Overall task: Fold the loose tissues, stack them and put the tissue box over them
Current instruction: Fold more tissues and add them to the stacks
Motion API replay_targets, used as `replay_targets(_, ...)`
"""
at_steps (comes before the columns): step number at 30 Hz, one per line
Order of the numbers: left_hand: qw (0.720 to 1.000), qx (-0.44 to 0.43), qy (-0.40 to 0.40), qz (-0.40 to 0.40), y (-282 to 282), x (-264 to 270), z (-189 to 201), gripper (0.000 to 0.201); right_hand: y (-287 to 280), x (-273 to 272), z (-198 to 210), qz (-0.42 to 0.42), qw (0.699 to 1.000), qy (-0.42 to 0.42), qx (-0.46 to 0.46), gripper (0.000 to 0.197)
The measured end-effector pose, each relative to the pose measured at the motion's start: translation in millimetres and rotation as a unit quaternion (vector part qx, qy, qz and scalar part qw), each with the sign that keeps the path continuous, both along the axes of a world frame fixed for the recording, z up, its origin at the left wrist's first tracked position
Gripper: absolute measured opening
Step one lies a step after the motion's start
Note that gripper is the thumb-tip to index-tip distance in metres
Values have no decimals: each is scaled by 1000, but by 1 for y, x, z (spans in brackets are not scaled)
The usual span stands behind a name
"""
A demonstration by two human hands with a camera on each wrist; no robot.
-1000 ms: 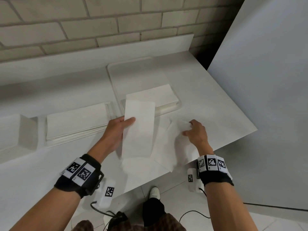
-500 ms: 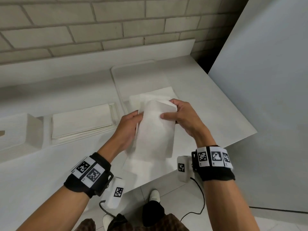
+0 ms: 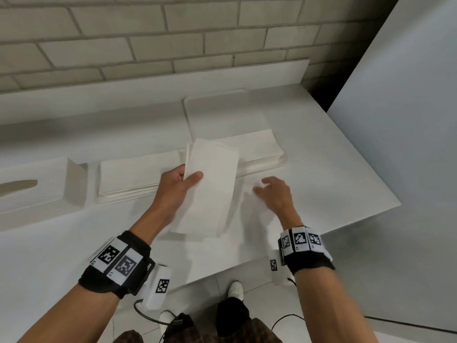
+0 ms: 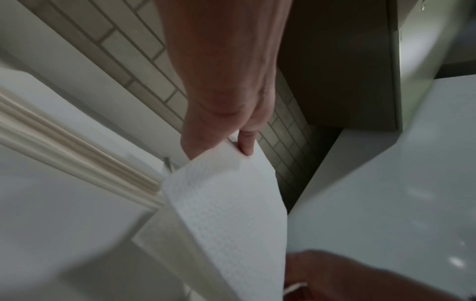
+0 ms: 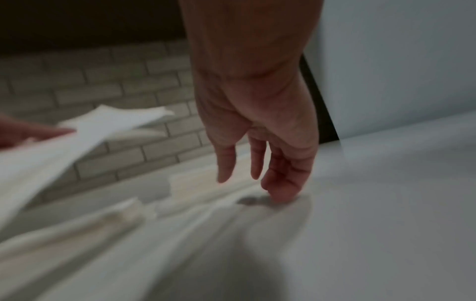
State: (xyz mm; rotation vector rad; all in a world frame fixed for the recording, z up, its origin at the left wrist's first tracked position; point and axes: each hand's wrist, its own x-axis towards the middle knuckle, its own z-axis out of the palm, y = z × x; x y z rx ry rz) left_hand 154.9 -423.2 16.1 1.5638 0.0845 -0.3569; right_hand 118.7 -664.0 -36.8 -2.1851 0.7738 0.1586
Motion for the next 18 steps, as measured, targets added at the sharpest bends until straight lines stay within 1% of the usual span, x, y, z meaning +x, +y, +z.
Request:
replay_targets(1,1000,-1,-1,3,5,1,-1,11,4,-3,-10,26,999,33,-27,59)
replay_targets(2,1000,-2,1,4,8,1,-1,11,9,-6,-16,47,997,42,-51,66)
replay_targets(3,1000,-3,3,4,10,1,-1,10,14,-9,-18,69,994,39,-80,68)
replay_targets(5,1000,-4,10,3,13,-2,-2,8,22,-9,-20,97,987,34,-122,61)
replay_targets(7,1000,-1,17,2,13,-5,-4,9,25,-9,-19,109,985,45,-126,49)
replay_targets(8,1000,-2,21,0,13,-7,-5,9,25,-9,-18,104,988,40,-109,42)
replay_targets(9,1000,-5,23,-4,12,-9,-5,9,23,-8,-17,84,994,14,-74,33)
replay_targets(10,1000,-8,24,-10,12,-11,-5,10,21,-9,-12,47,998,-27,-19,21)
replay_targets(11,999,-12,23,-19,11,-14,-4,11,19,-10,-7,6,996,-76,50,11)
replay_targets(13,999,-27,16,-42,9,-18,1,17,21,-11,12,-52,975,-133,170,12)
replay_targets(15,997,-47,5,-61,4,-18,6,25,28,-11,39,-42,948,-166,269,3)
replay_targets(18,995,-74,2,-71,-4,-16,13,31,42,-11,77,23,914,-204,350,16)
